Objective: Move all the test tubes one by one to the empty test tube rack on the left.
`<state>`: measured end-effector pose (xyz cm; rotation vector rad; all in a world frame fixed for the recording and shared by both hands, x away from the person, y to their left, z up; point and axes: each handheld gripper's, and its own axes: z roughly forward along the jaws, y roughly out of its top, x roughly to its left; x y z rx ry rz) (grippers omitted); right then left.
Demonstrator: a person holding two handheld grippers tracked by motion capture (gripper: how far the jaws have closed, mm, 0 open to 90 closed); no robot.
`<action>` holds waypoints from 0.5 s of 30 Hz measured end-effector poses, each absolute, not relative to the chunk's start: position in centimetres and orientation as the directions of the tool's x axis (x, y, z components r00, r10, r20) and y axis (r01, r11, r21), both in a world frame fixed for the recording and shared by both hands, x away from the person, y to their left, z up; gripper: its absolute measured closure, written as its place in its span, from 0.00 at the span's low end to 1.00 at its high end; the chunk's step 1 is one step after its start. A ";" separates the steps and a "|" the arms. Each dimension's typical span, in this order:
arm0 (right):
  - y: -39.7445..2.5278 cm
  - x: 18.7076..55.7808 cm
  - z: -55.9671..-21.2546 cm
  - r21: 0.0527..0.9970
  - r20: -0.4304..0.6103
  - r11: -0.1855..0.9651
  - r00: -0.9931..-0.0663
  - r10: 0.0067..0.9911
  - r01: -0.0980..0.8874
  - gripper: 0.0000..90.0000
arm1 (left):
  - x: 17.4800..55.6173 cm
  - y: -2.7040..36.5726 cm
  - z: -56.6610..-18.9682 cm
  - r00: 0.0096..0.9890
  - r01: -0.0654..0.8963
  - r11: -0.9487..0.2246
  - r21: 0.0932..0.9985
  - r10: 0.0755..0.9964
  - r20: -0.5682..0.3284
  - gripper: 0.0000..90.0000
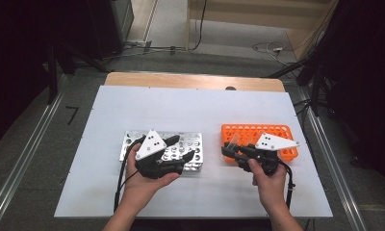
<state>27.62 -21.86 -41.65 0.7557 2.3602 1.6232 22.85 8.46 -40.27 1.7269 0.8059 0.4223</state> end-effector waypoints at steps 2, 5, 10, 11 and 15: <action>-21.0 27.2 -41.8 0.910 0.134 0.288 -0.871 0.473 0.297 0.81 | 22.7 8.1 -40.1 0.721 0.296 -0.141 0.945 0.681 -0.125 0.45; -19.7 26.6 -41.9 0.906 0.126 0.314 -0.890 0.438 0.283 0.81 | 22.5 7.6 -40.0 0.748 0.285 -0.144 0.948 0.652 -0.126 0.52; -18.2 25.8 -42.1 0.899 0.119 0.347 -0.912 0.392 0.266 0.81 | 22.2 6.9 -39.9 0.778 0.280 -0.160 0.947 0.615 -0.127 0.59; -18.0 25.7 -42.2 0.899 0.119 0.350 -0.915 0.386 0.264 0.81 | 22.1 6.8 -39.9 0.786 0.279 -0.161 0.947 0.605 -0.129 0.60; -17.4 25.4 -42.3 0.894 0.116 0.366 -0.924 0.366 0.257 0.81 | 22.0 6.1 -39.9 0.808 0.275 -0.175 0.945 0.575 -0.129 0.65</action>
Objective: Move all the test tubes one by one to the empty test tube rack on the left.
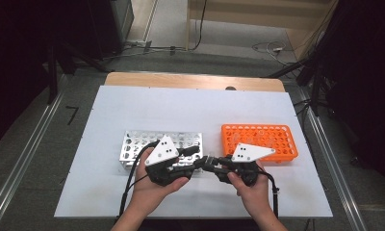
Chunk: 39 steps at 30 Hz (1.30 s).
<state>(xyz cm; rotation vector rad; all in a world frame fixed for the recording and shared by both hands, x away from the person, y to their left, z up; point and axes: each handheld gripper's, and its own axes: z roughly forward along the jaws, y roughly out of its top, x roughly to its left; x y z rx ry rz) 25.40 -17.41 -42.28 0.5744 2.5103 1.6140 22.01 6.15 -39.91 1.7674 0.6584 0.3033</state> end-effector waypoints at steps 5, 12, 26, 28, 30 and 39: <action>-16.8 25.1 -42.5 0.889 0.114 0.382 -0.931 0.348 0.252 0.81 | 22.1 5.5 -40.2 0.834 0.281 -0.195 0.940 0.534 -0.138 0.72; -16.2 24.7 -42.7 0.886 0.109 0.397 -0.938 0.329 0.242 0.81 | 22.2 5.4 -40.4 0.845 0.295 -0.205 0.933 0.513 -0.154 0.82; -19.6 25.4 -43.2 0.899 0.150 0.348 -0.932 0.331 0.268 0.35 | 22.7 6.6 -40.1 0.818 0.291 -0.158 0.944 0.553 -0.160 0.85; -20.4 25.4 -43.2 0.899 0.130 0.352 -0.926 0.354 0.261 0.25 | 23.0 6.9 -40.1 0.811 0.295 -0.160 0.942 0.563 -0.158 0.85; -21.2 25.3 -43.3 0.900 0.111 0.355 -0.920 0.376 0.254 0.16 | 23.4 7.2 -40.1 0.803 0.298 -0.156 0.942 0.575 -0.158 0.85; -25.2 25.5 -43.8 0.897 0.143 0.315 -0.878 0.458 0.311 0.00 | 25.8 8.8 -39.1 0.776 0.301 -0.130 0.945 0.609 -0.163 0.85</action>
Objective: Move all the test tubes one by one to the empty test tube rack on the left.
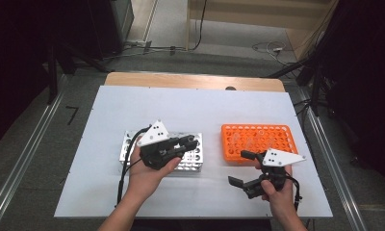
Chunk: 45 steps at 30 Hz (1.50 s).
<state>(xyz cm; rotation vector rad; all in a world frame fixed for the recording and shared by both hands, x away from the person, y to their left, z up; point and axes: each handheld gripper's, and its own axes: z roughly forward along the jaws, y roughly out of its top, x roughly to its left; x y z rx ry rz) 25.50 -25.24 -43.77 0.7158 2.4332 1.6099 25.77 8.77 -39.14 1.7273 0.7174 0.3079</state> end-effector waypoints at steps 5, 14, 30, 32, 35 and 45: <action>-27.4 25.2 -43.7 0.900 0.145 0.287 -0.847 0.512 0.328 0.00 | 27.1 9.1 -38.4 0.768 0.283 -0.124 0.951 0.623 -0.147 0.85; -30.6 24.4 -44.1 0.901 0.152 0.253 -0.802 0.578 0.352 0.00 | 29.3 9.2 -38.1 0.737 0.285 -0.099 0.953 0.658 -0.152 0.85; -32.0 24.9 -44.5 0.903 0.163 0.224 -0.776 0.609 0.366 0.00 | 33.0 7.2 -41.3 0.680 0.350 -0.067 0.934 0.704 -0.204 0.85; -32.1 24.9 -44.5 0.903 0.168 0.218 -0.772 0.613 0.370 0.00 | 33.2 6.9 -41.6 0.679 0.352 -0.071 0.933 0.706 -0.202 0.85; -32.1 24.9 -44.5 0.904 0.167 0.217 -0.772 0.613 0.368 0.00 | 33.4 6.6 -41.8 0.672 0.352 -0.082 0.932 0.716 -0.191 0.85; -32.3 25.1 -44.6 0.907 0.167 0.211 -0.771 0.615 0.365 0.00 | 33.5 5.8 -42.6 0.666 0.358 -0.151 0.922 0.733 -0.138 0.85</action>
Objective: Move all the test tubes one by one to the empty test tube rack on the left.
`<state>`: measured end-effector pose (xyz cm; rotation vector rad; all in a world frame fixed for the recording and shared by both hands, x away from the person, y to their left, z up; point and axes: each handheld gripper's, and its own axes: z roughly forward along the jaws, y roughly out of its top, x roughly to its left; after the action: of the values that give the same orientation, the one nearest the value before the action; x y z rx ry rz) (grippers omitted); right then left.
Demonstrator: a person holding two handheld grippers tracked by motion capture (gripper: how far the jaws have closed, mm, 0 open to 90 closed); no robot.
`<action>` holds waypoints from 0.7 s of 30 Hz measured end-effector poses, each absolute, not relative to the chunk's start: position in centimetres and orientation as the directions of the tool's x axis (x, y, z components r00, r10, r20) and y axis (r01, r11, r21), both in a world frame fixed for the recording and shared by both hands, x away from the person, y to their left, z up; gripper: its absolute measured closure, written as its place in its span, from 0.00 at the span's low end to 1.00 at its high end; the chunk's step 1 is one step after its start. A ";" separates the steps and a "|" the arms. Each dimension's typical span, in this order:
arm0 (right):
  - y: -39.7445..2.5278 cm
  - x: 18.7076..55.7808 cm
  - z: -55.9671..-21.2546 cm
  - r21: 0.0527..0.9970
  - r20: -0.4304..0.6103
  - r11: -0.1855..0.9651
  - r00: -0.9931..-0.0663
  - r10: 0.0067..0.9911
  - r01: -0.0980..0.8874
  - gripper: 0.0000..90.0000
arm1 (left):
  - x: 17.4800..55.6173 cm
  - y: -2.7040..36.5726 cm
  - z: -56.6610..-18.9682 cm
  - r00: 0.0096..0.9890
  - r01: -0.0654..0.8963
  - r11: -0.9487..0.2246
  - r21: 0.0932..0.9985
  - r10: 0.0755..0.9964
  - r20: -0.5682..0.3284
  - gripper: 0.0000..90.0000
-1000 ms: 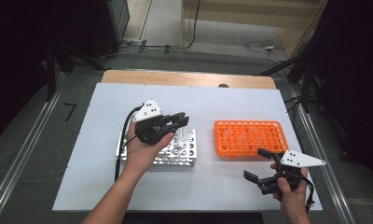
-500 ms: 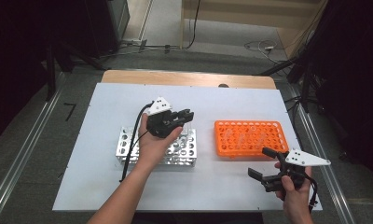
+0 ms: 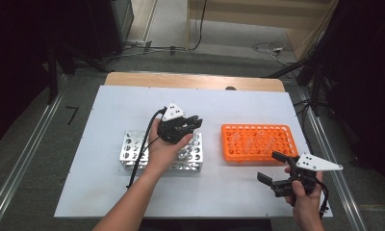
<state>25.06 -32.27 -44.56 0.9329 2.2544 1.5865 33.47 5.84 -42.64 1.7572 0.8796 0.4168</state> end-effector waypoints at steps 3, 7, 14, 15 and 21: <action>-32.3 25.0 -44.5 0.908 0.169 0.208 -0.771 0.614 0.365 0.00 | 33.3 5.6 -42.7 0.667 0.353 -0.172 0.920 0.735 -0.119 0.85; -32.4 25.0 -44.5 0.907 0.169 0.208 -0.769 0.617 0.366 0.00 | 33.0 5.4 -42.7 0.669 0.349 -0.205 0.914 0.738 -0.090 0.85; -32.3 25.1 -44.6 0.907 0.168 0.211 -0.771 0.615 0.365 0.00 | 32.6 5.2 -42.9 0.660 0.383 -0.250 0.889 0.748 -0.074 0.84; -32.3 25.1 -44.6 0.907 0.168 0.211 -0.771 0.615 0.366 0.00 | 32.6 5.2 -43.0 0.659 0.387 -0.253 0.887 0.749 -0.074 0.84; -32.3 25.2 -44.7 0.906 0.166 0.214 -0.770 0.616 0.366 0.00 | 32.7 5.4 -43.4 0.658 0.418 -0.262 0.870 0.747 -0.091 0.83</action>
<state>25.15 -32.27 -44.69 0.9331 2.2570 1.5815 32.69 5.35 -43.38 1.8944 0.9175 0.4207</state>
